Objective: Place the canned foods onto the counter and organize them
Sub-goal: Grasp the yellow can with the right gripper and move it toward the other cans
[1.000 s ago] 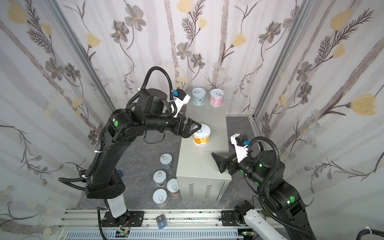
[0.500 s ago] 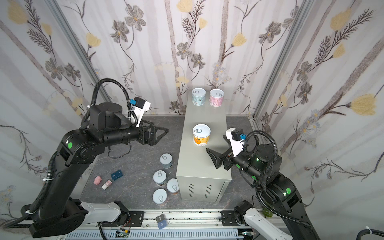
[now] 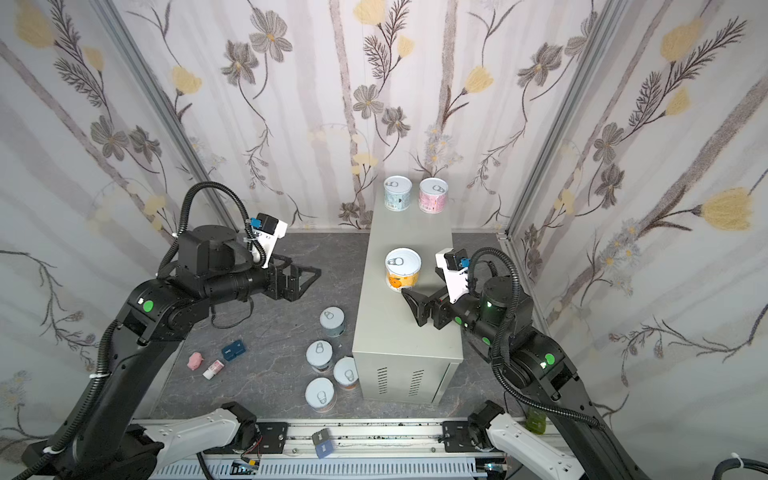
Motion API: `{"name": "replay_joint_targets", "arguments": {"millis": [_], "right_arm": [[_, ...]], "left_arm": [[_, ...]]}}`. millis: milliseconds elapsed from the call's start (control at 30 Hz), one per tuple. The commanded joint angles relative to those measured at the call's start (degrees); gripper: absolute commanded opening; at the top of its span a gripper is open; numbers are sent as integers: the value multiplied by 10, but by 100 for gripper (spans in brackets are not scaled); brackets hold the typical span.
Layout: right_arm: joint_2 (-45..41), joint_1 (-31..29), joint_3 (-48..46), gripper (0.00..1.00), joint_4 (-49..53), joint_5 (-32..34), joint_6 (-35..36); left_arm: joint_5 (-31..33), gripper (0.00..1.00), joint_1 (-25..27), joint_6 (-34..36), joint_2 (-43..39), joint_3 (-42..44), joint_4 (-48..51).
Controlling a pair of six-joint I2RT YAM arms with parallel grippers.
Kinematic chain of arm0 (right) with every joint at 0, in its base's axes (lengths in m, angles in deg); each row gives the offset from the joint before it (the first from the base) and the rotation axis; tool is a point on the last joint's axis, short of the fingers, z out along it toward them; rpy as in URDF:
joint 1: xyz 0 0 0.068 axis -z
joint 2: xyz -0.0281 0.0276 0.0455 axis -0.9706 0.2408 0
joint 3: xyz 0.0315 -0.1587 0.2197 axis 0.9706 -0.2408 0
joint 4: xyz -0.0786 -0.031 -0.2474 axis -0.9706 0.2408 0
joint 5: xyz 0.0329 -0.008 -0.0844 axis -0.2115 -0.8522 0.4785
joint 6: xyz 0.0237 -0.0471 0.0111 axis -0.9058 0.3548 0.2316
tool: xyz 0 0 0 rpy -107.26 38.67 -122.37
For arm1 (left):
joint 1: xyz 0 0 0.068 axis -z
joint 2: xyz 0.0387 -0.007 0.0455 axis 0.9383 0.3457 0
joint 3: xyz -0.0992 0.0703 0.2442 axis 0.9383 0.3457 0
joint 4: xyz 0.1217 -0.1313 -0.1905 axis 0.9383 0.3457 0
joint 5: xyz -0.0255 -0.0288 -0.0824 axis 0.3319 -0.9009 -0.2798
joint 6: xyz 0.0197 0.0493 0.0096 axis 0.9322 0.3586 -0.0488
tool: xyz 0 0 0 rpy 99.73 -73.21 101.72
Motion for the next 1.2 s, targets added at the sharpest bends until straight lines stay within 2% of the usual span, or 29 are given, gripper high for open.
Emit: {"name": "replay_joint_targets", "arguments": {"millis": [0, 200, 267, 533, 633, 1000, 1167], "right_arm": [[11, -9, -5, 100, -57, 20, -15], [42, -28, 12, 99, -72, 38, -14], [55, -33, 19, 96, -78, 47, -14], [98, -37, 63, 68, -68, 100, -9], [104, -30, 72, 63, -67, 131, -7], [162, 84, 91, 62, -108, 94, 20], [183, 107, 88, 63, -127, 97, 38]], "left_arm": [[-32, 100, -14, 18, -6, 22, -47], [-66, 100, -53, 19, -19, 64, -72], [-78, 100, -68, 18, -23, 76, -83], [-112, 100, -104, 6, -44, 117, -113], [-117, 100, -109, 4, -48, 122, -116], [-118, 100, -112, 0, -46, 121, -110], [-115, 100, -114, 0, -45, 113, -102]]}}
